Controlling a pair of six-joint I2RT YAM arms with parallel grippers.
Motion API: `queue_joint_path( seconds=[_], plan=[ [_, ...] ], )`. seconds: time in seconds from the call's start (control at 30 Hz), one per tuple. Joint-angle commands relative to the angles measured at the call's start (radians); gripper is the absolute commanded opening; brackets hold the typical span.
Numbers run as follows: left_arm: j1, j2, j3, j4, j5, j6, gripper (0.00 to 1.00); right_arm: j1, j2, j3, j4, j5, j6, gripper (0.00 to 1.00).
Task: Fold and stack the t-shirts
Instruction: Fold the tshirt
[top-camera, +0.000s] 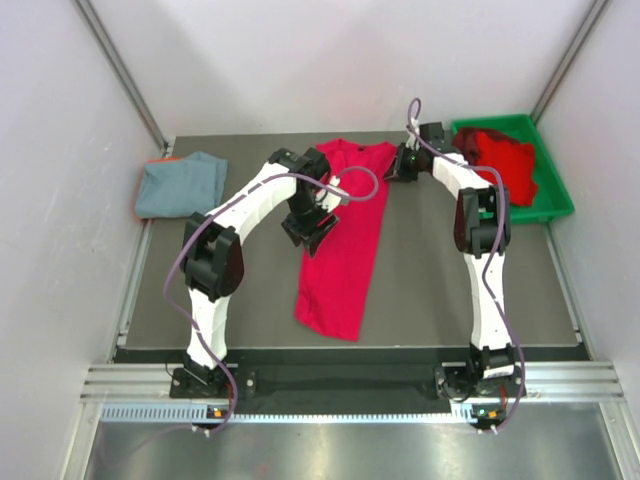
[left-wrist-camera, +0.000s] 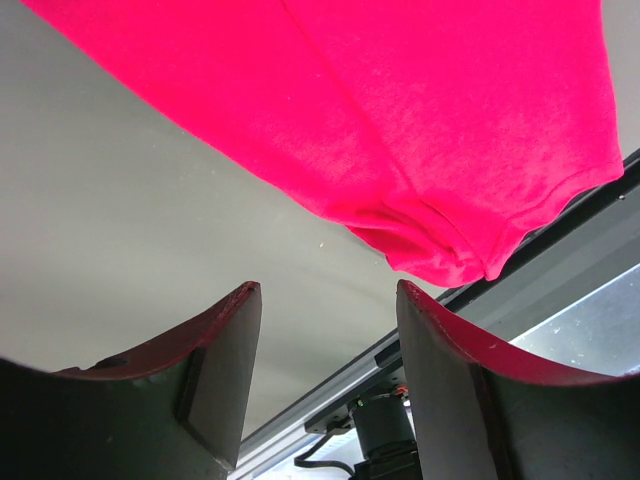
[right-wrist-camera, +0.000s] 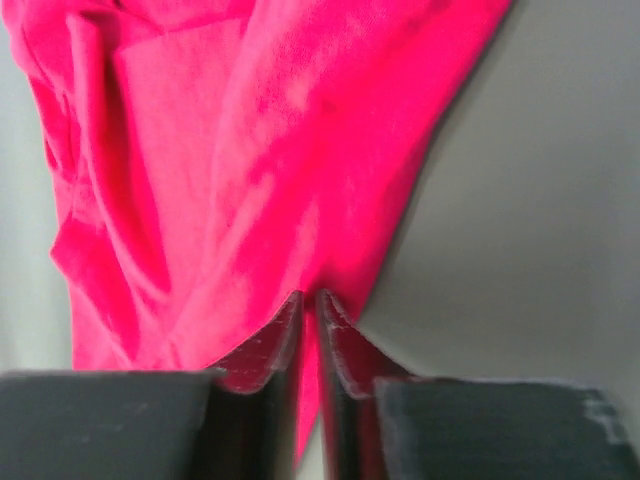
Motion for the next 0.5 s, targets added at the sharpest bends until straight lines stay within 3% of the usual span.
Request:
queue_joint_path(
  seconds=[0.0, 0.17, 0.23, 0.27, 0.3, 0.47],
  plan=[
    [0.001, -0.037, -0.009, -0.074, -0.011, 0.0, 0.62, 0.012, 0.03, 0.058, 0.02, -0.005, 0.004, 0.08],
    [0.002, -0.034, -0.018, -0.071, -0.011, 0.0, 0.61, 0.011, 0.036, 0.079, 0.017, 0.009, -0.008, 0.01],
    [0.007, -0.034, -0.022, -0.073, 0.0, 0.0, 0.61, 0.011, 0.01, 0.078, 0.014, 0.007, -0.018, 0.31],
    [0.008, -0.032, -0.021, -0.073, 0.009, 0.0, 0.61, 0.011, -0.001, 0.075, 0.017, 0.007, -0.018, 0.39],
    [0.01, -0.029, -0.019, -0.073, 0.012, 0.0, 0.61, 0.011, -0.022, 0.072, 0.017, 0.007, -0.021, 0.43],
    [0.031, -0.008, 0.023, -0.073, 0.035, 0.002, 0.61, 0.011, -0.062, 0.038, 0.006, 0.018, -0.031, 0.45]
  ],
)
